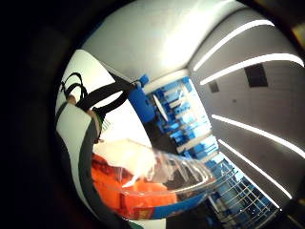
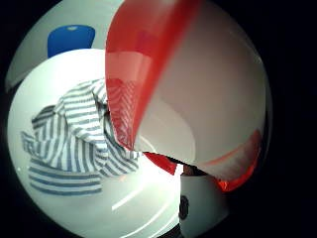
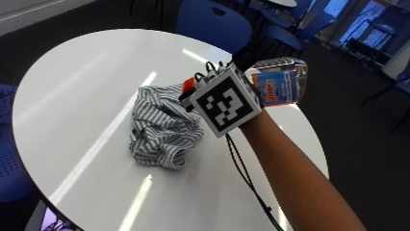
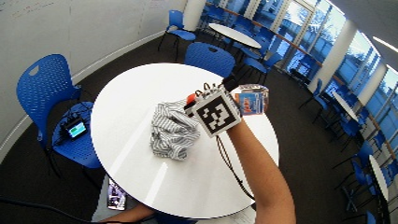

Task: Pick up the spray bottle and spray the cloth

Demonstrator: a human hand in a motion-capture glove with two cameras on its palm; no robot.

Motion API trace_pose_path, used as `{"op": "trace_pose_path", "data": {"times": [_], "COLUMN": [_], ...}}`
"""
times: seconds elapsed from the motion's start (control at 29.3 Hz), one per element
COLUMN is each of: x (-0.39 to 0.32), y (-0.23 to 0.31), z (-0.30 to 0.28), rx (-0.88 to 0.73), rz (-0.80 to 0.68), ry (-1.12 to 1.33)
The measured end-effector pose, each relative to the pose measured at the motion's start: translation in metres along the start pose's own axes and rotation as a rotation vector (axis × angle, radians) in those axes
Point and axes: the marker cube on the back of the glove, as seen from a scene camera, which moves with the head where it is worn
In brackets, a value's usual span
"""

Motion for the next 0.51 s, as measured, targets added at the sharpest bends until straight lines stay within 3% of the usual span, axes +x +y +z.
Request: {"op": "trace_pose_path", "data": {"times": [0.31, 0.51], "x": [-0.015, -0.002], "y": [0.009, -0.004], "z": [0.002, -0.003], "rx": [-0.012, 0.009], "rz": [-0.03, 0.057], "ry": [0.029, -0.009]}}
